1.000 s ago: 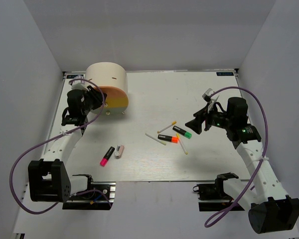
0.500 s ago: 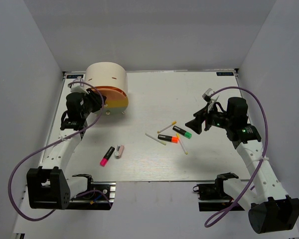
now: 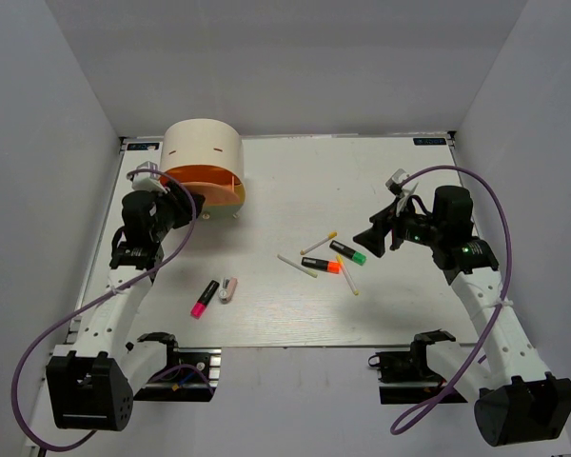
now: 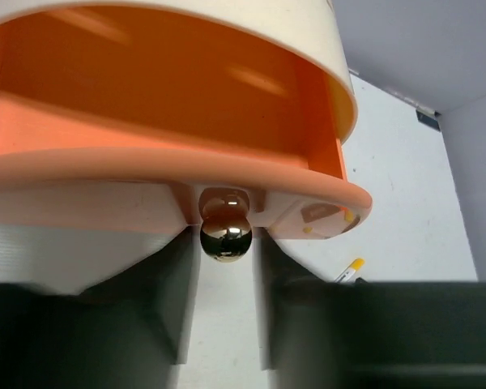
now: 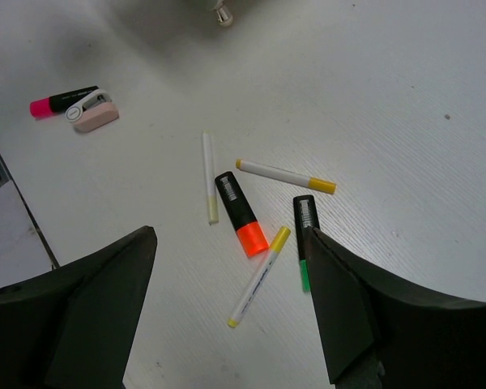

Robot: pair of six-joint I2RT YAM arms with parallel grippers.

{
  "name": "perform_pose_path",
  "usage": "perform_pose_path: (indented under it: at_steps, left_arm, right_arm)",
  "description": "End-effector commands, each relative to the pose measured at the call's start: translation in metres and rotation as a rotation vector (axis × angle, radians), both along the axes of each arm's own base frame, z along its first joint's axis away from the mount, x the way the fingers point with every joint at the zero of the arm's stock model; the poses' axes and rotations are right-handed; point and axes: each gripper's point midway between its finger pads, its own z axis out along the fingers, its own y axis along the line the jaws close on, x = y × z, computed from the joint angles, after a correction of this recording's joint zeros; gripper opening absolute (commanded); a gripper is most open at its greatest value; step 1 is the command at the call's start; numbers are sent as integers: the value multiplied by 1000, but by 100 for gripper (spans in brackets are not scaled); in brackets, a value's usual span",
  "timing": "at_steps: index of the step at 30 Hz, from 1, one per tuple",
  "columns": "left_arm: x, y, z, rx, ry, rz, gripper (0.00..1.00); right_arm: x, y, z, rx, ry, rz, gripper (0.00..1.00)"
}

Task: Sort the stationery into containers
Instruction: Open the drawer in the storage box, then pick up the pen from the center of the board.

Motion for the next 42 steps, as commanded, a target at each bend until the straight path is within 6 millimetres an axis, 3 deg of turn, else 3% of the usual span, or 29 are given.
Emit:
perform_pose_path:
  at_steps: [1,5,12,15,19,20,21,22,26,29,30,34,42]
  left_arm:
    - [-4,-2,2,11,-9,-20,62]
    - [-4,-4,-1,10,13,-29,81]
    - [-27,-5,14,12,-18,-49,84]
    - [-45,-7,21,27,-57,-72,84]
    - [-65,-6,27,59,-95,-89,76]
    - [-68,-6,26,67,-103,-91,73]
    - [-71,-6,31,68,-124,-91,66]
    - [-78,-7,34,76,-145,-106,62]
    - [-88,-7,51,104,-215,-118,50]
    - [-93,-8,55,112,-235,-130,48]
    - [-95,-8,59,113,-250,-129,48]
    - [-100,-13,62,108,-268,-157,69]
    - [-104,-17,67,103,-289,-184,73]
  right_arm:
    - [-2,3,-3,-11,-4,35,80]
    - [-4,10,-12,-44,15,110,82]
    - [-6,31,-25,-94,16,226,80]
    - [8,37,-51,-173,58,233,76]
    - [12,59,-81,-274,105,287,67]
    - [11,66,-97,-312,138,305,64]
    - [14,69,-100,-337,137,301,54]
    - [8,81,-118,-382,167,333,48]
    - [13,105,-128,-452,162,352,40]
    - [20,122,-140,-496,165,356,37]
    - [21,125,-151,-519,183,355,37]
    - [33,143,-150,-538,137,342,41]
    - [34,174,-173,-603,153,391,53]
